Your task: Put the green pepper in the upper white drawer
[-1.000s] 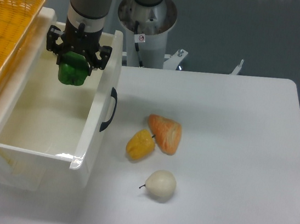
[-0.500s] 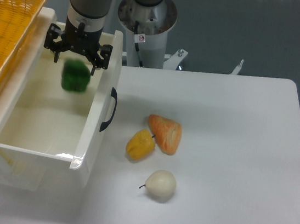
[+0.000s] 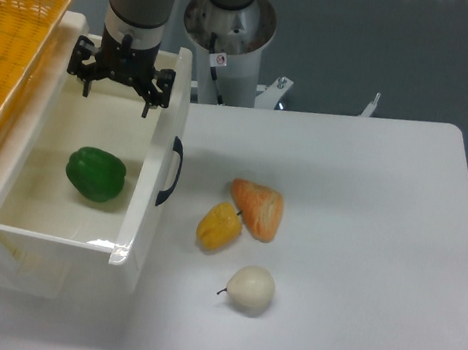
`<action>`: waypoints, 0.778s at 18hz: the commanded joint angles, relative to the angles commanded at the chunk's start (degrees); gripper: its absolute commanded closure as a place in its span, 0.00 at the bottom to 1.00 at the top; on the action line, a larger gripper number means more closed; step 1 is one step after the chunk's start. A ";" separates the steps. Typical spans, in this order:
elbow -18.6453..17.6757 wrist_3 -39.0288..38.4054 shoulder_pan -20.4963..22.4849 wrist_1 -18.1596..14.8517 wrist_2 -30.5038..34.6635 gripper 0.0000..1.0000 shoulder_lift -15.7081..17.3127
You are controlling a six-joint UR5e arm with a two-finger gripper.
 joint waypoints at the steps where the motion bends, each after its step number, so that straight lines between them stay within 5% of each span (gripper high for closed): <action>1: 0.35 0.09 0.00 0.00 0.00 0.00 0.00; 8: 2.02 0.61 1.93 0.18 4.47 0.00 0.70; 14: 1.76 8.95 8.86 0.18 5.45 0.00 1.50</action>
